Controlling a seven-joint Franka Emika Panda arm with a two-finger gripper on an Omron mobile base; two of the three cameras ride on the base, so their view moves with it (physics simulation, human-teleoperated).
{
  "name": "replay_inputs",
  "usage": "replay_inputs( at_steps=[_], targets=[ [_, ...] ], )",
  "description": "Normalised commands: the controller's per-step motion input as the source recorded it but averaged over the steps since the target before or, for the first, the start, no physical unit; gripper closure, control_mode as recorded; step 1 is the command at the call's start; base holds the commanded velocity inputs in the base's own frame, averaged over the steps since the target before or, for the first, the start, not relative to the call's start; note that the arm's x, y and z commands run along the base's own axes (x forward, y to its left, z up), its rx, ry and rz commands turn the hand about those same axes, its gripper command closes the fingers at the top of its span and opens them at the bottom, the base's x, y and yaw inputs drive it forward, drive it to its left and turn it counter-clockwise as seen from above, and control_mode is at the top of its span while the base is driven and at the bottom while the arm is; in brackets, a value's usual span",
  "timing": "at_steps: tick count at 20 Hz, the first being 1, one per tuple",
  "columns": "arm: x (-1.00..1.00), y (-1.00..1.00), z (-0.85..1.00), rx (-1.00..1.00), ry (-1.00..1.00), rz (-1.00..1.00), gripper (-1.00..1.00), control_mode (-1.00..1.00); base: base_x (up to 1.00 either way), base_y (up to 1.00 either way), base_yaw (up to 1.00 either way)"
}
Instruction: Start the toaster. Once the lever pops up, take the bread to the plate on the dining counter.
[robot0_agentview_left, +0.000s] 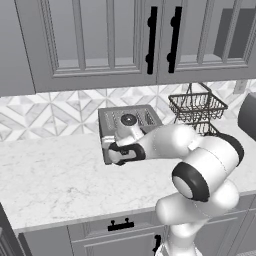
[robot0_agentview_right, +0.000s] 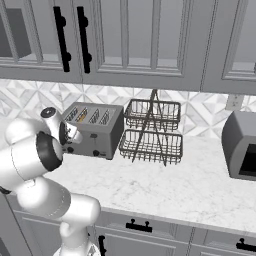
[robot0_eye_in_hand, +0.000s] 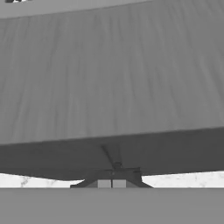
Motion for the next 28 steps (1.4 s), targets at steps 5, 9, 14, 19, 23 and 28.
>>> replay_inputs(
  at_steps=[5,9,14,19,23,28],
  targets=[
    [-0.22,-0.07,0.39,-0.01,0.02,-0.01,1.00,-1.00,0.00,0.00,0.00],
    [-0.47,-0.06,0.82,0.00,0.00,0.00,1.00,-1.00,0.00,0.00,0.00],
    [-0.27,-0.05,0.83,-0.02,0.00,0.00,1.00,-1.00,0.00,0.00,0.00],
    [-0.03,-0.05,0.33,-0.11,0.00,0.00,1.00,-1.00,0.00,0.00,0.00],
    [-0.02,-0.10,0.40,-0.12,-0.02,0.00,1.00,-1.00,0.00,0.00,0.00],
    [-0.22,-0.13,0.41,-0.04,-0.05,0.00,1.00,-1.00,0.00,0.00,0.00]
  ],
)
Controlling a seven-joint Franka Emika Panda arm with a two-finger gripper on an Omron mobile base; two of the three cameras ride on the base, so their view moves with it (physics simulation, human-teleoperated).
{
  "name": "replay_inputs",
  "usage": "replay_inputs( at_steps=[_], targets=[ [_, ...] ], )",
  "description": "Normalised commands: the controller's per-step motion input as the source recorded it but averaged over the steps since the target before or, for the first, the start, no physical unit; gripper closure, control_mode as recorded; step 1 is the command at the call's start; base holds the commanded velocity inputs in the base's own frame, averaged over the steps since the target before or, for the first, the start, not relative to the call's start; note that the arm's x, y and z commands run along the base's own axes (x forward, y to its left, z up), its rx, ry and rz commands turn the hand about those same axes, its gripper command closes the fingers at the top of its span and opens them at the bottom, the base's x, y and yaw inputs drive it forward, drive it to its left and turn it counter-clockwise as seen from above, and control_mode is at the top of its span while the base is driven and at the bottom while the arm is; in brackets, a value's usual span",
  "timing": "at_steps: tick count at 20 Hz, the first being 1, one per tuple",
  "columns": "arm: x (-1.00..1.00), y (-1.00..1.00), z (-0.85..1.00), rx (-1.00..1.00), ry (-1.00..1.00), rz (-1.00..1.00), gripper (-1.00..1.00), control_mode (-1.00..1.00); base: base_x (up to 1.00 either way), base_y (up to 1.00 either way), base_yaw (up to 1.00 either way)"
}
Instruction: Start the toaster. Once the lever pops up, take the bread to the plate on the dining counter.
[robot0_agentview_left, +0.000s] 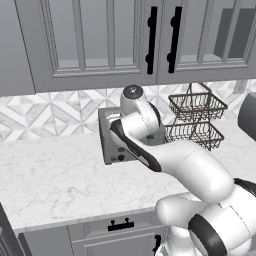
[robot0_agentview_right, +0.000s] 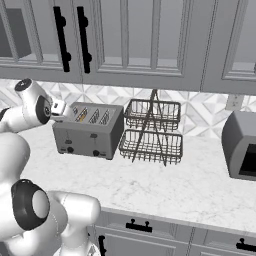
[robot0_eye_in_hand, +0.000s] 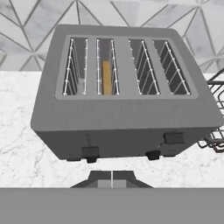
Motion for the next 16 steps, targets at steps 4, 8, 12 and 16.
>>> replay_inputs(
  at_steps=[4,8,12,16],
  targets=[
    [-0.42,-0.13,0.07,0.00,-0.14,0.00,1.00,-1.00,0.00,0.00,0.00],
    [-0.35,-0.07,0.00,0.00,-0.15,0.00,1.00,-1.00,0.00,0.00,0.00],
    [-0.02,-0.15,0.12,-0.01,-0.03,0.00,1.00,-1.00,0.00,0.00,0.00],
    [0.00,-0.22,0.10,0.00,0.00,0.00,1.00,-1.00,0.00,0.00,0.00]
  ],
)
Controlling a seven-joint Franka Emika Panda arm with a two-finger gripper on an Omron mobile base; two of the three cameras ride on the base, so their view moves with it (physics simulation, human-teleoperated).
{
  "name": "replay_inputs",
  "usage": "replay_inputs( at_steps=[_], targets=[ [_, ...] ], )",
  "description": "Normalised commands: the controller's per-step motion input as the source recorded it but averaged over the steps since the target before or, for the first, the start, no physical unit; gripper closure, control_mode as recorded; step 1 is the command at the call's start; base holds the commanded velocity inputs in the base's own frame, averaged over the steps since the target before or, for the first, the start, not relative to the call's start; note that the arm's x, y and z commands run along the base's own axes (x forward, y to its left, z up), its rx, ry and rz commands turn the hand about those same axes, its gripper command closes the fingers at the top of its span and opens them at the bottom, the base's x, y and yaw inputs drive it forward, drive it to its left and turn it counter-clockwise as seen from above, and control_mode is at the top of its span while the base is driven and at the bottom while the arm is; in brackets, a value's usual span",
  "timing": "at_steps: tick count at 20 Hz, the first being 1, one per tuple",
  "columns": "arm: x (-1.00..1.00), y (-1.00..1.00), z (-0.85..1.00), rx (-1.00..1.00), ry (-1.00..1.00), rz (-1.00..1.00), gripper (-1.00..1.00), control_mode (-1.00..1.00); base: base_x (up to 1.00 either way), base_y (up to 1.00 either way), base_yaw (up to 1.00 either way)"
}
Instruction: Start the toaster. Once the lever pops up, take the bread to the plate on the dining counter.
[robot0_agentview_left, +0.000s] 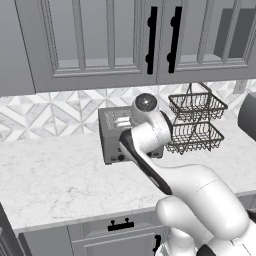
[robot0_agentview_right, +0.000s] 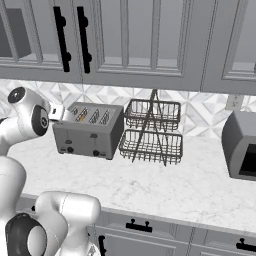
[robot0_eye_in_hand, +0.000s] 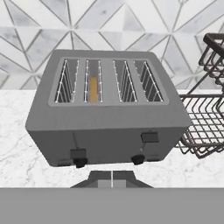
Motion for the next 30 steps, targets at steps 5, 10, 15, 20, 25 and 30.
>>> replay_inputs(
  at_steps=[5,10,15,20,25,30],
  targets=[
    [0.06,-0.03,0.06,0.00,0.00,0.00,-1.00,-1.00,0.00,0.00,0.00],
    [0.17,0.00,-0.01,0.00,0.00,0.02,-1.00,-1.00,0.00,0.00,0.00],
    [0.20,0.00,-0.07,0.00,0.00,0.04,-1.00,-1.00,0.00,0.00,0.00],
    [0.22,0.00,-0.03,0.00,0.00,0.04,-1.00,-1.00,0.00,0.00,0.00],
    [0.12,0.00,-0.22,0.00,0.00,0.02,-1.00,-1.00,0.00,0.00,0.00],
    [0.00,0.00,-0.07,0.00,0.00,0.00,-1.00,-1.00,0.00,0.00,0.00]
  ],
)
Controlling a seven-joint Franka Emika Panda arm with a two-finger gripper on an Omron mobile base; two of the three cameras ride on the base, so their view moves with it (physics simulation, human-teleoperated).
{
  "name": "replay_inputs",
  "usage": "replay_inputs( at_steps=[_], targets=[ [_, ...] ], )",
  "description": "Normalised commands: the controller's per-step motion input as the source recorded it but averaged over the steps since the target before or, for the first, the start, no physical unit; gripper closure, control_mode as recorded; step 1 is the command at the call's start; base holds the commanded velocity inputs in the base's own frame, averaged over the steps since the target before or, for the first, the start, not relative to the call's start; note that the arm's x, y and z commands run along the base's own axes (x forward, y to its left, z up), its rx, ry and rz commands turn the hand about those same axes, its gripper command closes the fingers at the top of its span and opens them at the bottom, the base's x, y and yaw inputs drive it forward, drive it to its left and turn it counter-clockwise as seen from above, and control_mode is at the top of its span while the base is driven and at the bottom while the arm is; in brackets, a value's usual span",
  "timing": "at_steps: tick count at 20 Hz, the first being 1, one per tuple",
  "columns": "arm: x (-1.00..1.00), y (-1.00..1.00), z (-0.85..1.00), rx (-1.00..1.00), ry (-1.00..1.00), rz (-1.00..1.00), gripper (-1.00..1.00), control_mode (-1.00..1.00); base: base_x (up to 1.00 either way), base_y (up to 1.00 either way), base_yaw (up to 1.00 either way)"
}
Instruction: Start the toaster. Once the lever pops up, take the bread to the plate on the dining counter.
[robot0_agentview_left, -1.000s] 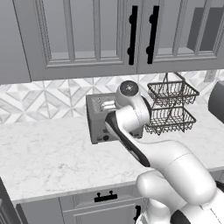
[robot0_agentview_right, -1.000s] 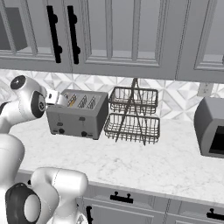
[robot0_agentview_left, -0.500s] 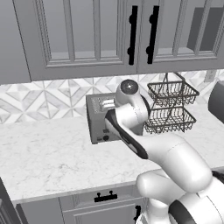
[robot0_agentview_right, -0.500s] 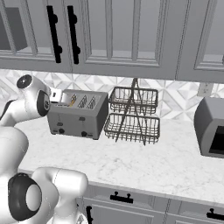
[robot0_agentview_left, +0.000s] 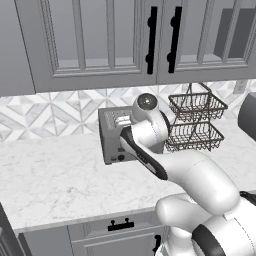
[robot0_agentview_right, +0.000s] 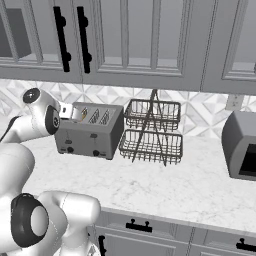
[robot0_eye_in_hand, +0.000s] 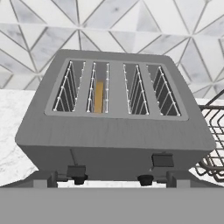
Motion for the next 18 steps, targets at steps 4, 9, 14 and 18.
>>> replay_inputs(
  at_steps=[4,9,14,18],
  targets=[
    [0.00,0.00,0.00,0.00,0.00,0.00,-1.00,-1.00,0.00,0.00,0.00],
    [0.00,0.00,0.00,0.00,0.00,0.00,-1.00,-1.00,0.00,0.00,0.00],
    [0.00,0.00,-0.01,0.00,0.00,0.00,-1.00,-1.00,0.00,0.00,0.00],
    [0.00,0.00,0.00,0.00,0.00,0.00,-1.00,-1.00,0.00,0.00,0.00]
  ],
)
